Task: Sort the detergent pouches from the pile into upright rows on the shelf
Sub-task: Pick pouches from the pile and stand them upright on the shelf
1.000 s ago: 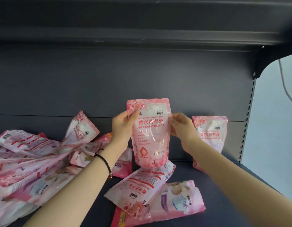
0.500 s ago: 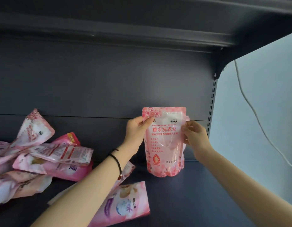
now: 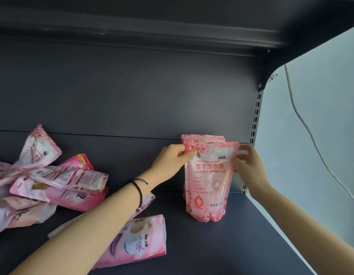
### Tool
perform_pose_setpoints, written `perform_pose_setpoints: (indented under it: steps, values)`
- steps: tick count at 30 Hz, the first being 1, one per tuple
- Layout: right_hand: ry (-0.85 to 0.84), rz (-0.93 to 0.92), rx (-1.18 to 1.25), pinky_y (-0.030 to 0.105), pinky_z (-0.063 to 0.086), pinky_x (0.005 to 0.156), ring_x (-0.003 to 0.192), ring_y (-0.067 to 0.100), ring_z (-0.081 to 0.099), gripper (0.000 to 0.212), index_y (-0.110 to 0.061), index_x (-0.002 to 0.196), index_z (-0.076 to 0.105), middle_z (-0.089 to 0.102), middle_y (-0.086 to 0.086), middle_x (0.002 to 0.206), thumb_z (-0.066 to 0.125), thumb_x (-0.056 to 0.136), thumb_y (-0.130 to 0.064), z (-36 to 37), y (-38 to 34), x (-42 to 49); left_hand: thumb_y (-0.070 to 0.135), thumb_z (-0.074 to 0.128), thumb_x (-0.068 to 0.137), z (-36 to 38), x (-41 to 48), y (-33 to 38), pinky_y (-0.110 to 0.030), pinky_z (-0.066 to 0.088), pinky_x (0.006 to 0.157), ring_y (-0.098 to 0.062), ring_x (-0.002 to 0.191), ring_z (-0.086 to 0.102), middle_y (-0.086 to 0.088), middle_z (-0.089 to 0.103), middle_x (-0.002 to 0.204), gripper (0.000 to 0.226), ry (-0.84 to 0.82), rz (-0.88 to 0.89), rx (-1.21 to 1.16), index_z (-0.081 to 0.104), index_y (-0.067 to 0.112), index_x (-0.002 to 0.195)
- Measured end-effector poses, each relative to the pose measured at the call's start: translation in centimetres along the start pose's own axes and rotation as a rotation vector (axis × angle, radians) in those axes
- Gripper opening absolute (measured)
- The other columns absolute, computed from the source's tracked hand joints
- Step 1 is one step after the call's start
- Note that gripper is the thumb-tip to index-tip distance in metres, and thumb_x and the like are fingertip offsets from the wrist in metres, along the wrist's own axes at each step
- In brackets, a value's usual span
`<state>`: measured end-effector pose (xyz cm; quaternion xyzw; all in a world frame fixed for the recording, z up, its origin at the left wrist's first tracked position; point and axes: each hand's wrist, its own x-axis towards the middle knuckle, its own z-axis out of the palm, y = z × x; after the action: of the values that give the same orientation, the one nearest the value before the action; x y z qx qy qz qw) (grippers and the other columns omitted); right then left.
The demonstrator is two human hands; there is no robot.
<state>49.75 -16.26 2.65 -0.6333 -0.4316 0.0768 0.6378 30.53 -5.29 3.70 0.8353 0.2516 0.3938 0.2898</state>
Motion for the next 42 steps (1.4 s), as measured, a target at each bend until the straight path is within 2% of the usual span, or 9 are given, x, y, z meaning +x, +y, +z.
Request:
perform_pose_setpoints:
  steps: [3,6,12,18,26,30,35,39,42]
  values:
    - [0.087,-0.307,-0.244,0.031,0.047,0.073,0.098,0.021,0.060,0.039,-0.021,0.122,0.048,0.059,0.001,0.111,0.056,0.086,-0.007,-0.7,-2.1,-0.1,0.062,0.047,0.089,-3.4,-1.1,-0.5,-0.028,0.049,0.073,-0.003,0.088,0.060,0.015,0.066,0.100,0.038,-0.076,0.060,0.343,0.063,0.034,0.110]
    - [0.155,-0.696,-0.614,0.036,0.045,0.078,0.107,0.030,0.053,0.045,-0.015,0.124,0.054,0.053,0.010,0.121,0.064,0.081,-0.004,-0.3,-4.9,-1.3,0.059,0.043,0.092,-7.7,-3.1,-1.3,-0.024,0.043,0.065,-0.005,0.088,0.059,0.016,0.063,0.101,0.034,-0.106,0.195,0.748,0.058,0.039,0.115]
    - [-0.313,-1.040,-0.940,0.034,0.051,0.068,0.094,0.028,0.064,0.031,-0.015,0.111,0.068,0.064,0.006,0.109,0.071,0.080,-0.012,5.0,-9.2,-7.2,0.054,0.040,0.095,-14.1,-8.8,-3.8,-0.028,0.041,0.072,-0.013,0.099,0.058,0.009,0.065,0.101,0.036,-0.216,0.438,1.118,0.058,0.031,0.117]
    - [-0.636,-1.160,-1.006,0.036,0.052,0.078,0.097,0.022,0.062,0.032,-0.023,0.121,0.061,0.062,0.000,0.114,0.060,0.090,-0.032,12.7,-10.0,-13.4,0.051,0.043,0.094,-19.0,-14.7,-6.5,-0.032,0.043,0.084,-0.016,0.103,0.056,0.006,0.064,0.105,0.036,-0.376,0.450,1.163,0.059,0.027,0.116]
    - [-0.807,-1.097,-1.134,0.040,0.047,0.088,0.113,0.023,0.053,0.043,-0.025,0.130,0.052,0.057,0.000,0.122,0.048,0.093,-0.046,17.5,-9.4,-18.6,0.055,0.043,0.092,-21.7,-19.5,-9.3,-0.028,0.038,0.085,-0.013,0.099,0.055,0.010,0.063,0.101,0.039,-0.370,0.456,1.093,0.058,0.029,0.115]
    - [-0.866,-1.054,-1.080,0.027,0.044,0.075,0.106,0.018,0.056,0.045,-0.025,0.123,0.056,0.059,-0.003,0.118,0.049,0.091,-0.055,18.5,-9.0,-20.7,0.060,0.043,0.091,-21.3,-21.2,-10.4,-0.026,0.037,0.086,-0.010,0.102,0.055,0.013,0.062,0.106,0.042,-0.350,0.324,0.922,0.055,0.035,0.122]
    - [-0.906,-1.031,-1.142,0.039,0.048,0.072,0.095,0.021,0.058,0.035,-0.022,0.111,0.063,0.060,-0.002,0.103,0.043,0.097,-0.048,19.3,-9.2,-21.3,0.058,0.047,0.091,-21.0,-21.6,-11.3,-0.028,0.045,0.086,-0.005,0.107,0.054,0.018,0.060,0.119,0.038,-0.373,0.178,0.746,0.053,0.041,0.125]
    - [-0.925,-0.885,-1.018,0.026,0.037,0.068,0.099,0.013,0.056,0.031,-0.030,0.111,0.067,0.061,-0.009,0.108,0.045,0.097,-0.047,18.8,-9.2,-20.7,0.052,0.055,0.090,-21.3,-21.1,-12.0,-0.032,0.047,0.089,-0.006,0.108,0.054,0.018,0.059,0.119,0.034,-0.428,0.144,0.689,0.053,0.043,0.123]
    - [-0.914,-0.807,-1.045,0.023,0.039,0.069,0.103,0.010,0.056,0.032,-0.035,0.115,0.064,0.059,-0.013,0.111,0.049,0.092,-0.051,18.7,-9.1,-20.3,0.053,0.060,0.086,-21.3,-20.9,-12.5,-0.024,0.041,0.088,-0.003,0.110,0.049,0.019,0.056,0.123,0.042,-0.496,0.170,0.693,0.052,0.040,0.126]
